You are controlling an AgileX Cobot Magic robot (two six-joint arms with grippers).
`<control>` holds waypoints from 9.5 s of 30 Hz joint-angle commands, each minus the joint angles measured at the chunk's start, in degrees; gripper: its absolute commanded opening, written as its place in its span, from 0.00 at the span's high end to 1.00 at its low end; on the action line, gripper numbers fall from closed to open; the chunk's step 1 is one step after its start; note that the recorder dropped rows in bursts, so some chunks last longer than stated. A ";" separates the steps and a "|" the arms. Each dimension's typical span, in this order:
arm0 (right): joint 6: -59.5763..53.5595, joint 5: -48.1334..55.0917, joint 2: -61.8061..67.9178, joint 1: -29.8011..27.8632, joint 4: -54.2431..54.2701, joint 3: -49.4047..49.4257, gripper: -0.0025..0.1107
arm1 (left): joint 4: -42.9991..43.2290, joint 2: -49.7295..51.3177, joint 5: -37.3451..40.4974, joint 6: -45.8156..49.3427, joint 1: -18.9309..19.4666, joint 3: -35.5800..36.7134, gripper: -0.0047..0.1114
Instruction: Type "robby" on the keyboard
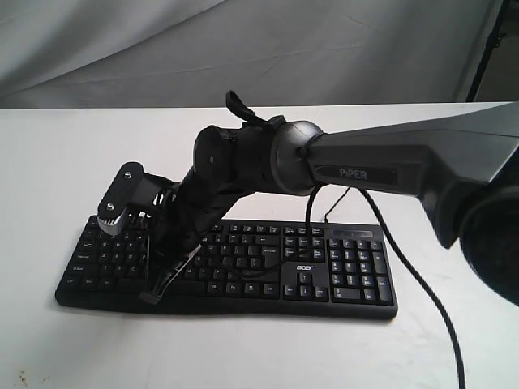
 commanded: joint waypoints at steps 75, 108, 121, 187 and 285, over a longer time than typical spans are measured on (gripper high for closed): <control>-3.50 3.22 3.33 -4.08 1.19 -6.35 0.98 | 0.27 -0.20 -0.31 -0.16 -0.36 0.25 0.96; -3.63 1.78 3.33 -4.08 0.52 -6.35 0.98 | 0.27 -0.20 -0.31 -0.16 -0.36 0.25 0.96; -4.09 1.66 3.33 -4.08 0.27 -6.35 0.98 | 0.27 -0.20 -0.31 -0.16 -0.36 0.25 0.96; -0.16 -4.30 -22.18 -3.82 -1.97 6.14 0.98 | 0.27 -0.20 -0.31 -0.16 -0.36 0.25 0.96; -0.82 -43.82 -129.04 -45.50 46.95 89.25 0.98 | 0.27 -0.20 -0.31 -0.16 -0.36 0.25 0.96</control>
